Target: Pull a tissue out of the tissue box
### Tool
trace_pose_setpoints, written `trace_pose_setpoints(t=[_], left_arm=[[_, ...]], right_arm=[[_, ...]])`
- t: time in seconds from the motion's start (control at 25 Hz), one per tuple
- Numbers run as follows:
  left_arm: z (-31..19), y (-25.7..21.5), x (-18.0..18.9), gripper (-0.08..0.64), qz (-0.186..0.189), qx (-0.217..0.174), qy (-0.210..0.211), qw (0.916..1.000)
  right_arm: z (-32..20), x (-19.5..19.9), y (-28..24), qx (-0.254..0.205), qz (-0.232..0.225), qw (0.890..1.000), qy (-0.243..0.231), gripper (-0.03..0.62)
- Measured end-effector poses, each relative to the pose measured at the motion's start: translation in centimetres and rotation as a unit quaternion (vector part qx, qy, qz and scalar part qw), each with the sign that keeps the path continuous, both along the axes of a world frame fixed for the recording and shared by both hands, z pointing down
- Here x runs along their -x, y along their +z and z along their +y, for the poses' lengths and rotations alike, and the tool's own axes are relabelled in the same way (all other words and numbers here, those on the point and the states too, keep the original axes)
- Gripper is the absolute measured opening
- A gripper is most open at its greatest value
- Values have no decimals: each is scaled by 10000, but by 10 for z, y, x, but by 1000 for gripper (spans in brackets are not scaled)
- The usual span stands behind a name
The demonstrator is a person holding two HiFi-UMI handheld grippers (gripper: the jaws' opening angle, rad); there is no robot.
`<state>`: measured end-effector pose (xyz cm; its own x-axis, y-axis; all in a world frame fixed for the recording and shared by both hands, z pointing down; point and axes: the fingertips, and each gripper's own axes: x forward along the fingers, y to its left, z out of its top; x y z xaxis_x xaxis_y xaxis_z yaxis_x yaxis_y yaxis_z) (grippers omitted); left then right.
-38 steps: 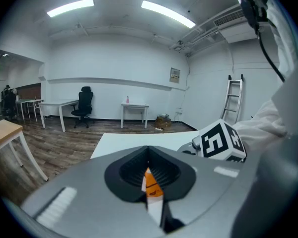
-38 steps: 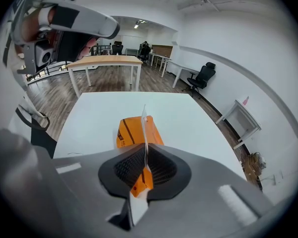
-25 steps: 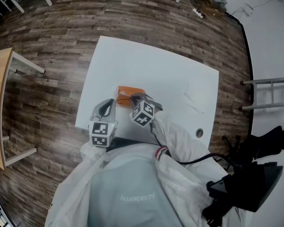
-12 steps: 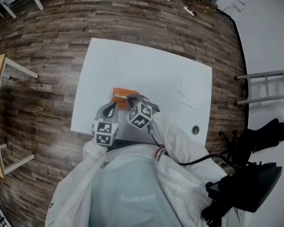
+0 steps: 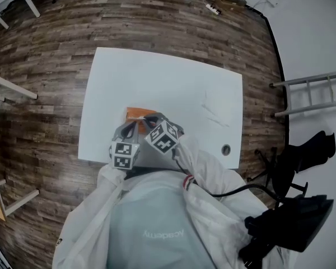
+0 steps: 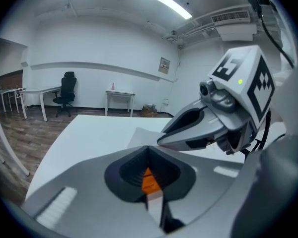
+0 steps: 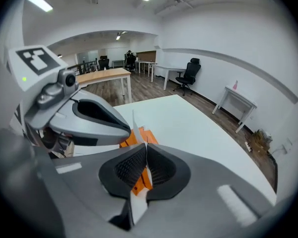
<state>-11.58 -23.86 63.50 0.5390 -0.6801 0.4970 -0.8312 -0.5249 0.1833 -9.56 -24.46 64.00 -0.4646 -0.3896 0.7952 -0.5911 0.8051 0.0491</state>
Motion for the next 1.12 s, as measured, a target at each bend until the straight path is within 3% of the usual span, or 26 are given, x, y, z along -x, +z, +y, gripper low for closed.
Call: trace_pose_setpoints(t=[0.48,1.12], left_arm=[[2,11,-31,0,20,80,220,9997],[-3,25,-39,0,40,207,237,9995]], right_arm=[[9,-11,-27,269,-618,9972,310,5],[15,-5,-44,385,-896,9948,283,5]])
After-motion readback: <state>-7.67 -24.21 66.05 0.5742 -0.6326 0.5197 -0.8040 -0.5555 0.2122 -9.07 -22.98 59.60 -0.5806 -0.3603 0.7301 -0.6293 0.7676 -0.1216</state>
